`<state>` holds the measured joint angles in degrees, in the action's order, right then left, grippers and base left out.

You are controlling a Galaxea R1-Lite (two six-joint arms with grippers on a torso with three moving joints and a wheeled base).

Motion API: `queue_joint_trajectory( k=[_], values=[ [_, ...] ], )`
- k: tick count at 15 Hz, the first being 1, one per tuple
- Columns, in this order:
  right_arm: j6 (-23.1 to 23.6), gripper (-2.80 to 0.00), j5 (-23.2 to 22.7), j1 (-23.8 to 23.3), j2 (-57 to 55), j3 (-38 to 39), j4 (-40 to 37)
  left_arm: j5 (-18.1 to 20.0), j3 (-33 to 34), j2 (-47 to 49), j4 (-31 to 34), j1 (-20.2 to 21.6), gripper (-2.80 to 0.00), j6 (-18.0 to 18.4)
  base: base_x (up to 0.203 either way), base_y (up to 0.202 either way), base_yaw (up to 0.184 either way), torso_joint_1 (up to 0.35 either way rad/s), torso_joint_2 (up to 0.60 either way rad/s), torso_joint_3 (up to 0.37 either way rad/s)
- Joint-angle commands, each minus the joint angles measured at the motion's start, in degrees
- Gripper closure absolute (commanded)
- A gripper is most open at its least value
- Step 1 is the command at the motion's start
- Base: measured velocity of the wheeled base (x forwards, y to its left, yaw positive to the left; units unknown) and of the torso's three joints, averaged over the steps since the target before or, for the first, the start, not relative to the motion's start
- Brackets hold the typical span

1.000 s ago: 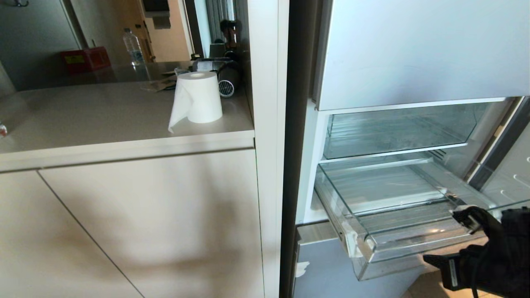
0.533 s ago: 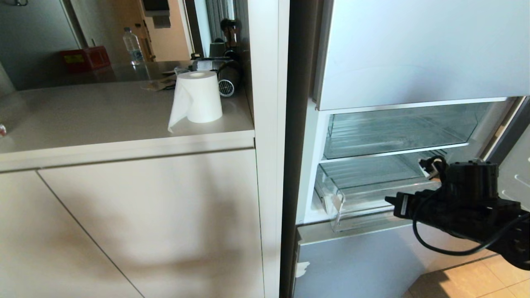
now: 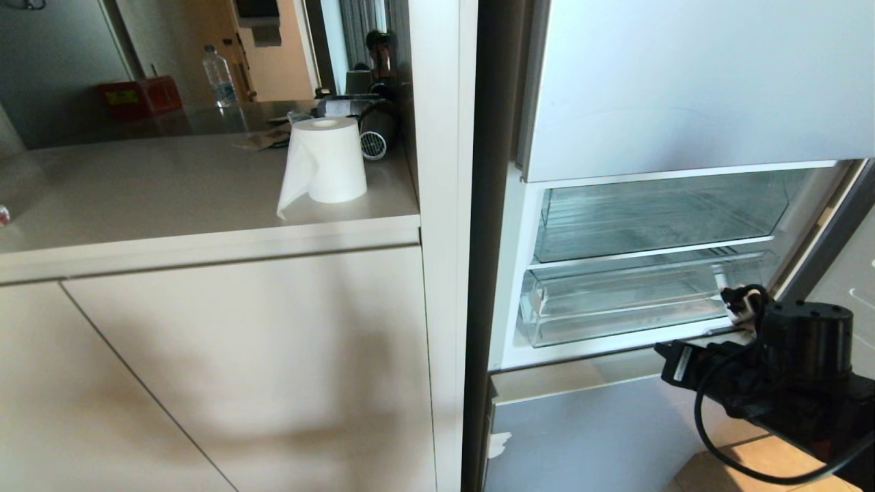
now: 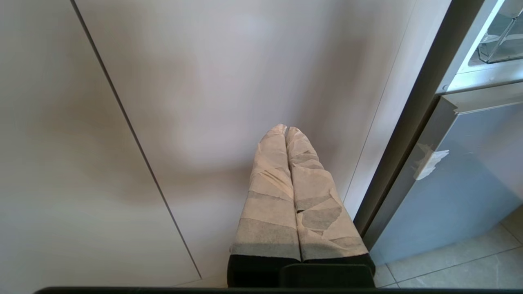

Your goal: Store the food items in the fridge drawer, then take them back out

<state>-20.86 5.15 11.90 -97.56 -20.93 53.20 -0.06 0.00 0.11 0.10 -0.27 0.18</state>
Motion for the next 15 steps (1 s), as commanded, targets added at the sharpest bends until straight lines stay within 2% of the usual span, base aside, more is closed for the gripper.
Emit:
queue_joint_trajectory(
  k=[1,4,7,9,12,15],
  values=[
    [0.3,0.0,-1.0,0.0,2.9,1.7,-0.6,0.0,0.0,0.1,0.0,0.0,0.0,0.0,0.0,0.0,0.0,0.0,0.0,0.0],
    [0.1,0.0,-2.5,0.0,-4.9,-3.1,-1.4,0.0,0.0,0.1,0.0,0.0,0.0,0.0,0.0,0.0,0.0,0.0,0.0,0.0],
    [-0.4,0.0,-4.6,0.1,-15.6,-13.7,-1.0,0.0,0.0,0.1,0.0,0.0,0.0,0.0,0.0,0.0,0.0,0.0,0.0,0.0],
    [-0.5,0.0,-6.1,0.1,-18.3,-18.0,-1.1,0.0,0.0,0.1,0.0,0.0,0.0,0.0,0.0,0.0,0.0,0.0,0.0,0.0],
    [-0.8,0.0,-6.1,0.0,-22.1,-22.5,-1.2,0.0,0.0,0.1,0.0,0.0,0.0,0.0,0.0,0.0,0.0,0.0,0.0,0.0],
    [-3.8,0.0,-6.0,0.1,-23.9,-25.8,-1.1,0.0,0.0,0.1,0.0,0.0,0.0,0.0,0.0,0.0,0.0,0.0,0.0,0.0]
  ],
)
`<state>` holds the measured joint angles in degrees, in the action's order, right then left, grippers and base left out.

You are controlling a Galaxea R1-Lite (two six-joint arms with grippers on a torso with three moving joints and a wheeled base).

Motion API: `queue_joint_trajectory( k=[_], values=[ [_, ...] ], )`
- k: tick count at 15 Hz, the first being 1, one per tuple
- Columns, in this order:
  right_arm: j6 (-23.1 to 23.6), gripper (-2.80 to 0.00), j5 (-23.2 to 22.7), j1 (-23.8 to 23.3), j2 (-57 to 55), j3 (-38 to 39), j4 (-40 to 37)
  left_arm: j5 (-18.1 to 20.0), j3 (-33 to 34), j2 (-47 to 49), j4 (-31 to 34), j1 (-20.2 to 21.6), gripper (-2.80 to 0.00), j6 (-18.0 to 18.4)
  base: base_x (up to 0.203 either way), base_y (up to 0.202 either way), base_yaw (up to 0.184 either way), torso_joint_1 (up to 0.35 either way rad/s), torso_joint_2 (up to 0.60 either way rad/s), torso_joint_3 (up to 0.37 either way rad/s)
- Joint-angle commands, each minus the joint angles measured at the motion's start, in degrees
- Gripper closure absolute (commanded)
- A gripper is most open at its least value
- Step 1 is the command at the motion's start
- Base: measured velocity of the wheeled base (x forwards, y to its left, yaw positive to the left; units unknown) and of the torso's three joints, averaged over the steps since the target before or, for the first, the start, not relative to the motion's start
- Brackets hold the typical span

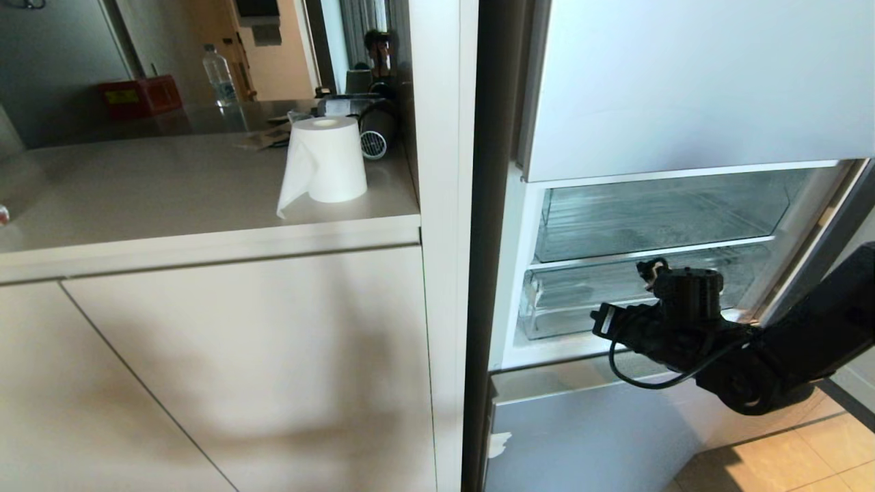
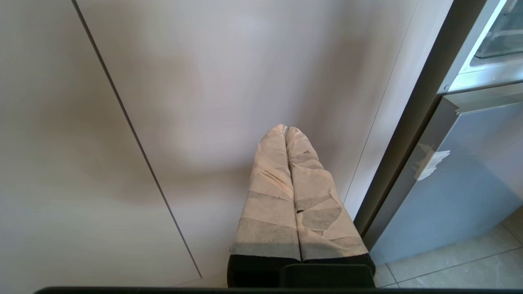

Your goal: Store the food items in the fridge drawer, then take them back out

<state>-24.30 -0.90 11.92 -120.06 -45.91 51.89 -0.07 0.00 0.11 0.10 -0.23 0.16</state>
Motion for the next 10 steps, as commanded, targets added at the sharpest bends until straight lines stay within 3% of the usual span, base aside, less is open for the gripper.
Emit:
queue_joint_trajectory(
  k=[1,6,10],
  values=[
    [-0.5,0.0,0.0,0.0,-0.5,-0.2,0.3,0.0,0.0,0.1,0.0,0.0,0.0,0.0,0.0,0.0,0.0,0.0,0.0,0.0],
    [-2.7,0.0,-0.2,0.7,5.4,3.5,0.4,0.0,0.0,0.1,0.0,0.0,0.0,0.0,0.0,0.0,0.0,0.0,0.0,0.0],
    [-2.2,0.0,-0.1,2.2,20.2,18.2,0.1,0.0,0.0,0.1,0.0,0.0,0.0,0.0,0.0,0.0,0.0,0.0,0.0,0.0]
  ],
)
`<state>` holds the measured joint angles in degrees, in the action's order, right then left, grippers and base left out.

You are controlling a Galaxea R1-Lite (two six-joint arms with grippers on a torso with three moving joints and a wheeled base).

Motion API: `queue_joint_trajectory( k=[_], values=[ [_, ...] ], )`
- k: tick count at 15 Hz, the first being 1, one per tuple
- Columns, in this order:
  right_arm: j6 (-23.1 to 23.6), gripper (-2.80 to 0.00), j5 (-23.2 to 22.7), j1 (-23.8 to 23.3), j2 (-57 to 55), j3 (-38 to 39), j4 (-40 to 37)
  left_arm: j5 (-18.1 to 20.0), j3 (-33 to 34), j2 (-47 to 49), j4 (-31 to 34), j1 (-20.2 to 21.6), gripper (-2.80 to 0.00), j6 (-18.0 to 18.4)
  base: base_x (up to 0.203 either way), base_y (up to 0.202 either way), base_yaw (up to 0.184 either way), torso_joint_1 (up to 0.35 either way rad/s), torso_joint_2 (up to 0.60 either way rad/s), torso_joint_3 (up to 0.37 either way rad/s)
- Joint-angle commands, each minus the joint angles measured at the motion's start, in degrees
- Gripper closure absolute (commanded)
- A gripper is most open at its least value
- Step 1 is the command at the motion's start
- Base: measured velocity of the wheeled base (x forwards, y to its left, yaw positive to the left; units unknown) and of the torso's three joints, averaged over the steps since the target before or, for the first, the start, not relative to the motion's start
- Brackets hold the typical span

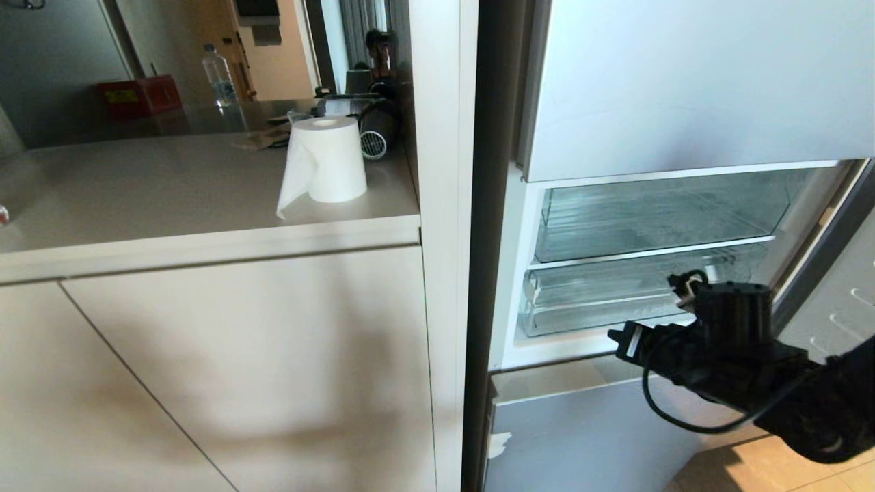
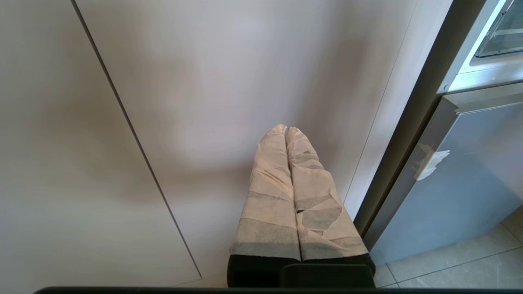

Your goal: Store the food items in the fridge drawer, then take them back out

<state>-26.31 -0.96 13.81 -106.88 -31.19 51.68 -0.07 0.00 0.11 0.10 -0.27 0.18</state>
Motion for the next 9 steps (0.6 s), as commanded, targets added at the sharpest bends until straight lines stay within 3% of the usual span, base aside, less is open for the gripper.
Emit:
queue_joint_trajectory(
  k=[1,5,9],
  values=[
    [1.0,0.0,0.1,0.6,12.5,7.7,0.3,0.0,0.0,0.1,0.0,0.0,0.0,0.0,0.0,0.0,0.0,0.0,0.0,0.0],
    [12.2,0.0,1.9,0.9,39.7,22.8,-5.1,0.0,0.0,0.1,0.0,0.0,0.0,0.0,0.0,0.0,0.0,0.0,0.0,0.0],
    [18.8,0.0,5.8,-0.2,72.2,26.8,-29.3,0.0,0.0,0.1,0.0,0.0,0.0,0.0,0.0,0.0,0.0,0.0,0.0,0.0]
  ],
)
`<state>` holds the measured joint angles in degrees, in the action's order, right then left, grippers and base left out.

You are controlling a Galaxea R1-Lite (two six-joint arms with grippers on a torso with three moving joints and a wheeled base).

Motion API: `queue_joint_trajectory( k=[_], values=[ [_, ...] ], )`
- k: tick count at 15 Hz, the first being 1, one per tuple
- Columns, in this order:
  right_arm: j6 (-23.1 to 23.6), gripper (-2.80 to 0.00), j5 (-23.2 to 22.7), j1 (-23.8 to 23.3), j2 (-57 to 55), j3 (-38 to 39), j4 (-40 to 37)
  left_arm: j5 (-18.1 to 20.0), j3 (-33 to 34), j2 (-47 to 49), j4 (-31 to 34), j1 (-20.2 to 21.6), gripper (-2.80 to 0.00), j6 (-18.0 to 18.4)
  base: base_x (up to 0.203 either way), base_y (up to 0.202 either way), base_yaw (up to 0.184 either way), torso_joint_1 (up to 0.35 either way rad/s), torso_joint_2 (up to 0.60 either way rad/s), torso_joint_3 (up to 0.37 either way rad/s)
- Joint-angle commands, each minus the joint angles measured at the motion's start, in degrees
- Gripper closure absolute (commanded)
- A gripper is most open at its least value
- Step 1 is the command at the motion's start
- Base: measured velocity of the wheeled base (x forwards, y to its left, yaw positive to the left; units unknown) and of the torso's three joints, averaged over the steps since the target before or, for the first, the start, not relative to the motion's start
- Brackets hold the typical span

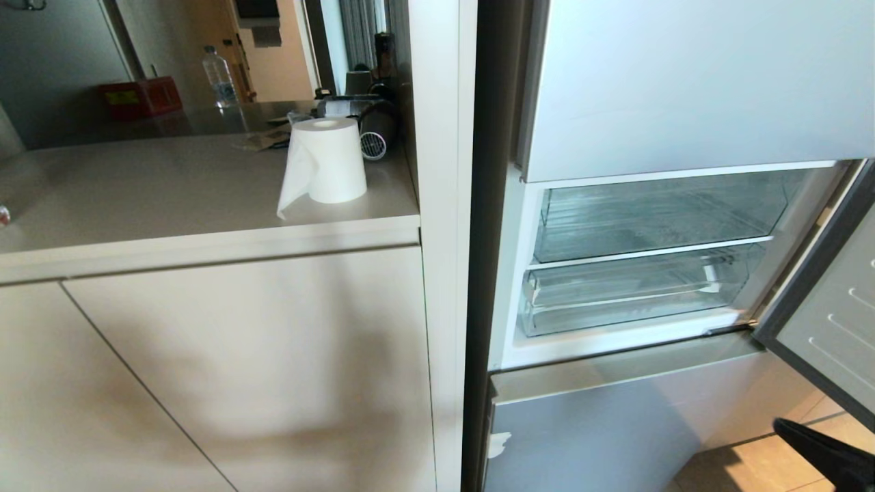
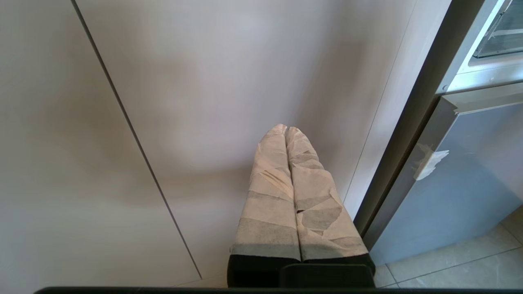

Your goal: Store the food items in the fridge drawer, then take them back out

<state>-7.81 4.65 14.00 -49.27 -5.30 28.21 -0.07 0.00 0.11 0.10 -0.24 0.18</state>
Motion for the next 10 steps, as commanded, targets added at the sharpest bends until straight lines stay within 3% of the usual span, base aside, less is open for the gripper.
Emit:
queue_joint_trajectory(
  k=[1,5,7,10],
  values=[
    [1.5,0.0,0.0,-2.6,20.8,2.1,-10.6,0.0,0.0,0.1,0.0,0.0,0.0,0.0,0.0,0.0,0.0,0.0,0.0,0.0],
    [5.2,0.0,-3.6,-13.9,37.6,4.7,-24.2,0.0,0.0,0.1,0.0,0.0,0.0,0.0,0.0,0.0,0.0,0.0,0.0,0.0],
    [7.2,0.0,-4.0,-14.3,44.4,5.1,-25.7,0.0,0.0,0.0,0.0,0.0,0.0,0.0,0.0,0.0,0.0,0.0,0.0,0.0],
    [15.3,0.0,-6.1,-14.3,49.6,5.3,-27.9,0.0,0.0,0.1,0.0,0.0,0.0,-0.1,0.0,0.0,0.0,0.0,0.0,0.0]
  ],
)
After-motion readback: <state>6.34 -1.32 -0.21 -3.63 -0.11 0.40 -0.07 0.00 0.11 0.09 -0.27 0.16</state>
